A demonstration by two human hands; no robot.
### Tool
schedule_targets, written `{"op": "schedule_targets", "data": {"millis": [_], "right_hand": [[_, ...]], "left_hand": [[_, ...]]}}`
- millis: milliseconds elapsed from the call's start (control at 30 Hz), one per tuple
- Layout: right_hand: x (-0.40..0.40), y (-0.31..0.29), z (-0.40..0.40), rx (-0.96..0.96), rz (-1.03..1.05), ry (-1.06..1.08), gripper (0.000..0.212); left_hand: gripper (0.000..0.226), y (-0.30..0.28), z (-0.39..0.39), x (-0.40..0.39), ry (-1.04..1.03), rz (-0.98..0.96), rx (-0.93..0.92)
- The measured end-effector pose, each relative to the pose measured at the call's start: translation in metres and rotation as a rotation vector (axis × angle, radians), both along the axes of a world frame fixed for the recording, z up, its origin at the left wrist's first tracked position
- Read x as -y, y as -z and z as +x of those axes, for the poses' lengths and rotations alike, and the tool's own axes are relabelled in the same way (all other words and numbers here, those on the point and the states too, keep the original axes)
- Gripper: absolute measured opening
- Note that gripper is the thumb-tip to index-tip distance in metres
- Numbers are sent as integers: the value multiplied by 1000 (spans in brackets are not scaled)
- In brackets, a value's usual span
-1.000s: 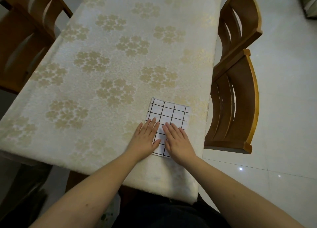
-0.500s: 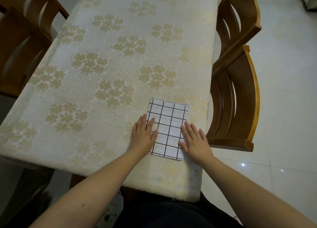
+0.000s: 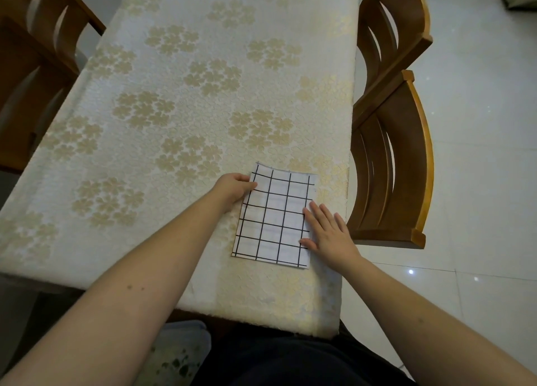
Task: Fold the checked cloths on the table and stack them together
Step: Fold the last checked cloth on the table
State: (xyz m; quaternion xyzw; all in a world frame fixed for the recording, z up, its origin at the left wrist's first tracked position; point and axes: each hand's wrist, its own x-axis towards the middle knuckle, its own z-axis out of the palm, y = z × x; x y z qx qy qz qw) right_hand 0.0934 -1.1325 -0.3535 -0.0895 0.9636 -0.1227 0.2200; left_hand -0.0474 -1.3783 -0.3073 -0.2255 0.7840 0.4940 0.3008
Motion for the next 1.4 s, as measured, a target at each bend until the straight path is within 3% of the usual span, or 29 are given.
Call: {"op": "schedule_targets", "data": {"millis": [133, 300, 467, 567, 700, 900, 1000, 1133, 1233, 1300, 1367, 1400], "right_hand": [[2, -5, 1, -135, -11, 37, 74], [21, -9, 22, -281, -23, -211, 60], [33, 1, 44, -248, -59, -307, 51], [34, 1, 45, -216, -64, -300, 50], [28, -5, 42, -236, -153, -223, 47], [-1, -18, 32, -287, -287, 378, 36], [-8, -24, 23, -272, -333, 506, 36], [2, -27, 17, -270, -356, 477, 38], [16, -25, 16, -283, -375, 432, 39], [28, -24, 14, -267, -376, 386, 41], [42, -22, 11, -240, -344, 292, 45], [50, -21, 11, -229, -313, 229, 47]], "left_hand": [[11, -6, -1, 6, 41, -34, -125], [10, -10, 7, 19, 49, 67, -205], [26, -14, 21, 31, 66, 127, -234], [10, -19, 31, 42, 124, 142, -233], [7, -23, 53, 60, 199, 158, -212], [28, -21, 90, 77, 345, 86, -269], [30, -10, 102, 80, 403, 14, -294], [37, 8, 111, 77, 542, -166, -330], [42, 11, 116, 75, 451, -207, -372], [31, 12, 116, 72, 403, -285, -479], [27, 16, 116, 67, 483, -399, -592], [35, 20, 116, 63, 567, -451, -612]]}}
